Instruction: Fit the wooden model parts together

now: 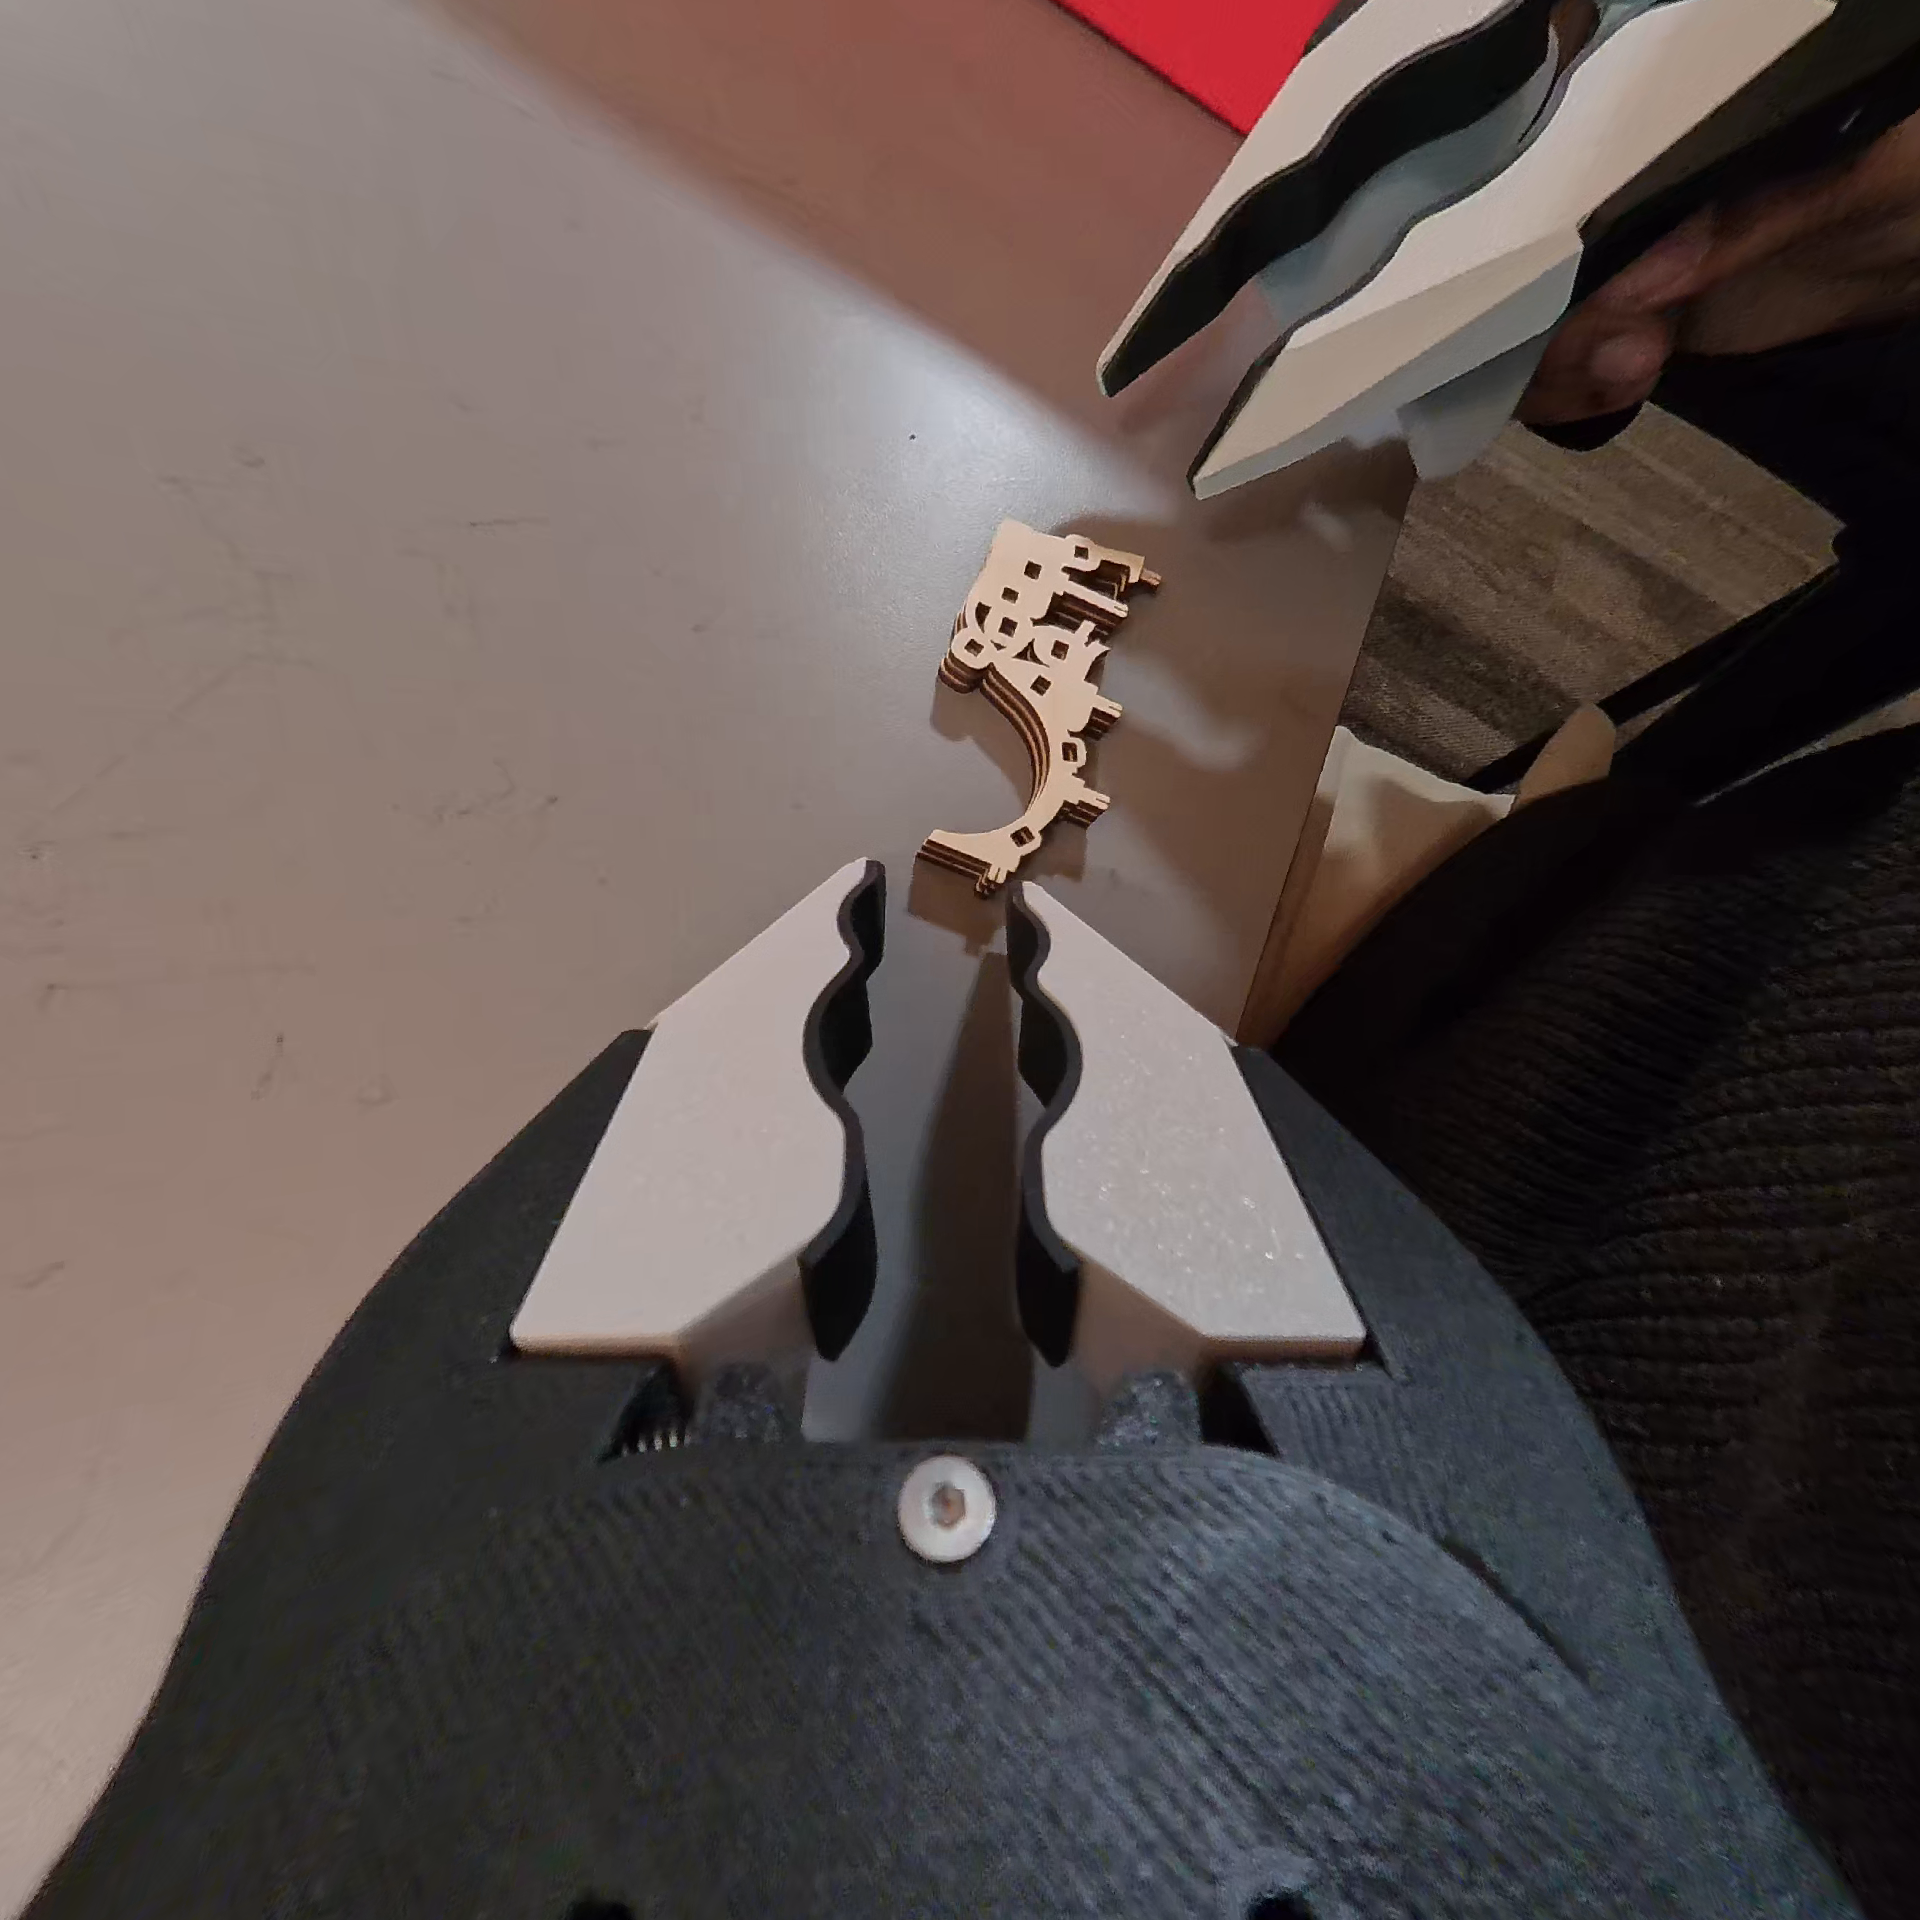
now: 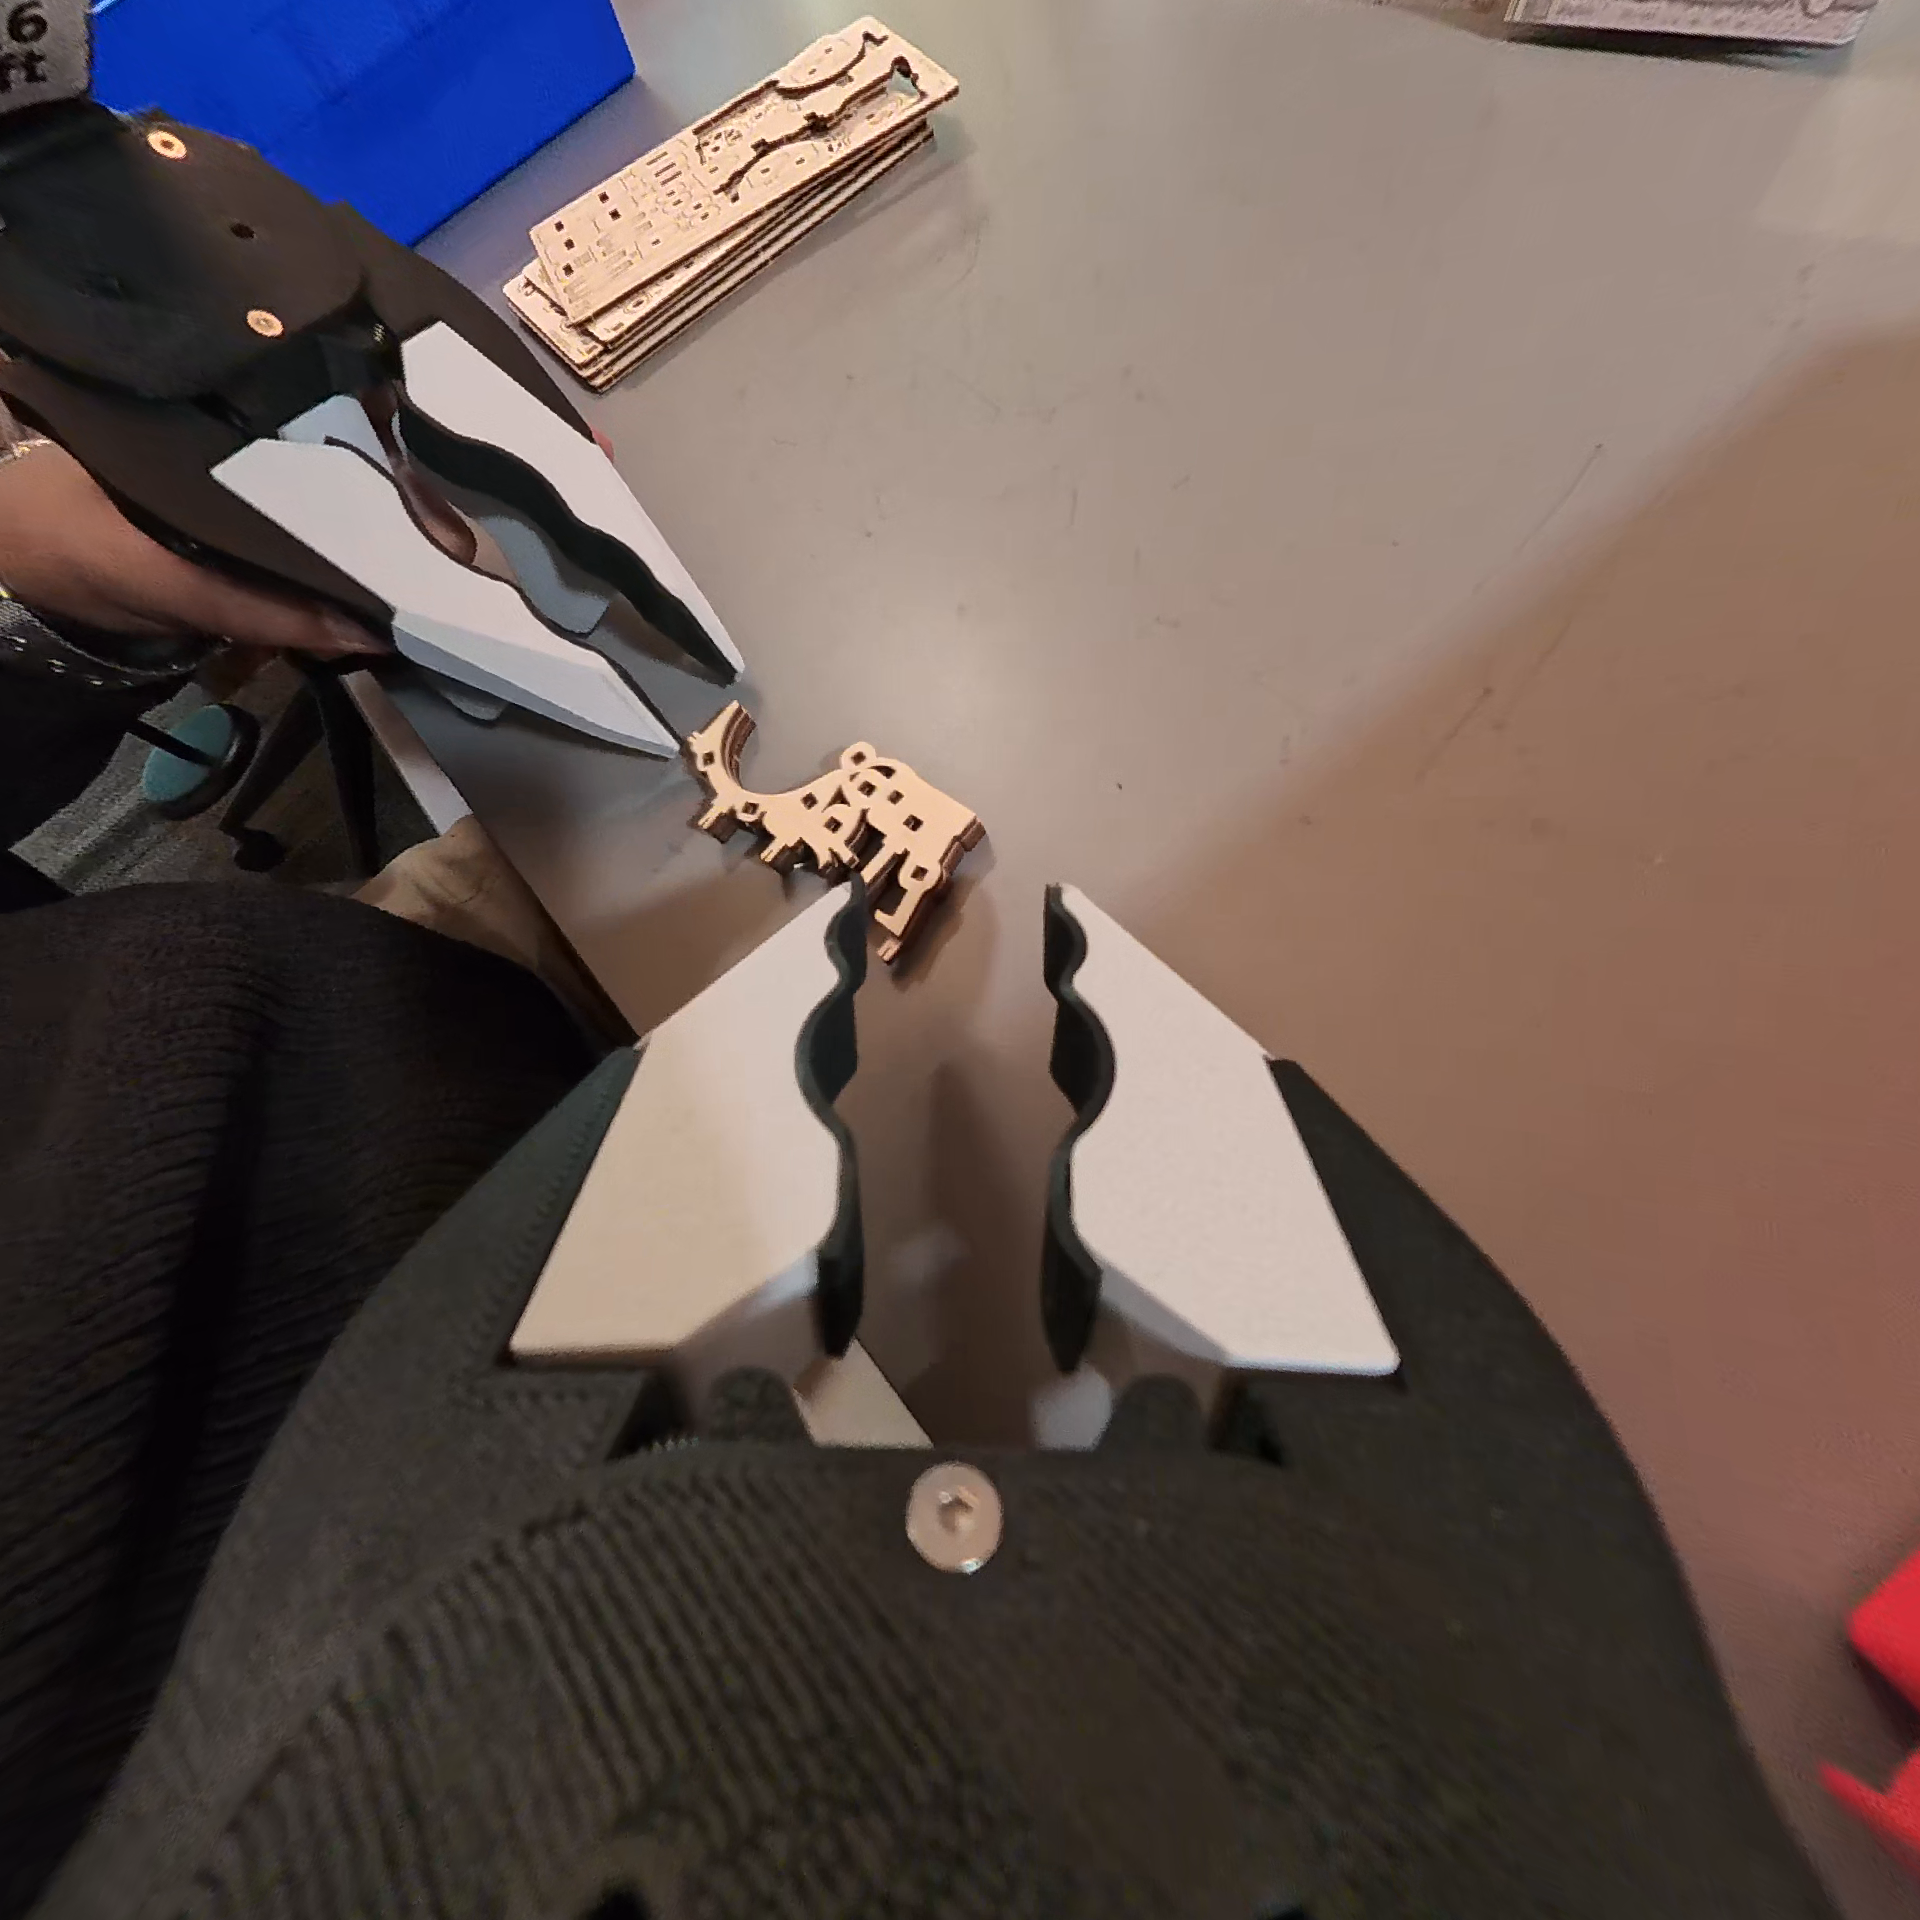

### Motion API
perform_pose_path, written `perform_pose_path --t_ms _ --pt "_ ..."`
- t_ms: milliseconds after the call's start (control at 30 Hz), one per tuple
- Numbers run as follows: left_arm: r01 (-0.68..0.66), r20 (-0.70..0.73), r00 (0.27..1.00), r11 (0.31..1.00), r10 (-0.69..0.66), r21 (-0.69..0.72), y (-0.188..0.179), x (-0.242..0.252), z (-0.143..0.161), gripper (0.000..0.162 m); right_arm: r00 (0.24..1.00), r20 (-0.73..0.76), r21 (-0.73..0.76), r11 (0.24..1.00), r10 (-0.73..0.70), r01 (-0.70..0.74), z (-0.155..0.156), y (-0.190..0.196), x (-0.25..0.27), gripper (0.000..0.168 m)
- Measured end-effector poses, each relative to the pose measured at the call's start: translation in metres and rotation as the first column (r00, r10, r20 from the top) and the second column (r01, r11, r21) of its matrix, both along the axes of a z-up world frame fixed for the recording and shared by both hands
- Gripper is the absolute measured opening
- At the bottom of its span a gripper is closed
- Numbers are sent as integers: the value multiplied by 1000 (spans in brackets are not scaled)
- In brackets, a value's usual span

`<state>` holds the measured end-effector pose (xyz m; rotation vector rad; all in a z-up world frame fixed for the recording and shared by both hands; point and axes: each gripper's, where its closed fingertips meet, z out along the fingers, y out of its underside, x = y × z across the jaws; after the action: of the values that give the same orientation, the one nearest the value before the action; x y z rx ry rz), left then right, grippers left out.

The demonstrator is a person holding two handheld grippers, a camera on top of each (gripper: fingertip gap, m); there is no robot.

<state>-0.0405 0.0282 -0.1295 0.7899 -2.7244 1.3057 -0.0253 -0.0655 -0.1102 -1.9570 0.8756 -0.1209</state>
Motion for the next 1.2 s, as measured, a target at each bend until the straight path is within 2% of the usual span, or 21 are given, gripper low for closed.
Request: perform_pose_path --t_ms 933,1200 --pt "20 -3 1000 1000 -20 22 -1 -2 -3 15 1000 21 -19 1000 -5 5 0 -2 1 32" --pt "41 -54 998 999 -42 -12 -2 -7 -2 9 997 39 52 997 -60 58 10 -6 13 28"
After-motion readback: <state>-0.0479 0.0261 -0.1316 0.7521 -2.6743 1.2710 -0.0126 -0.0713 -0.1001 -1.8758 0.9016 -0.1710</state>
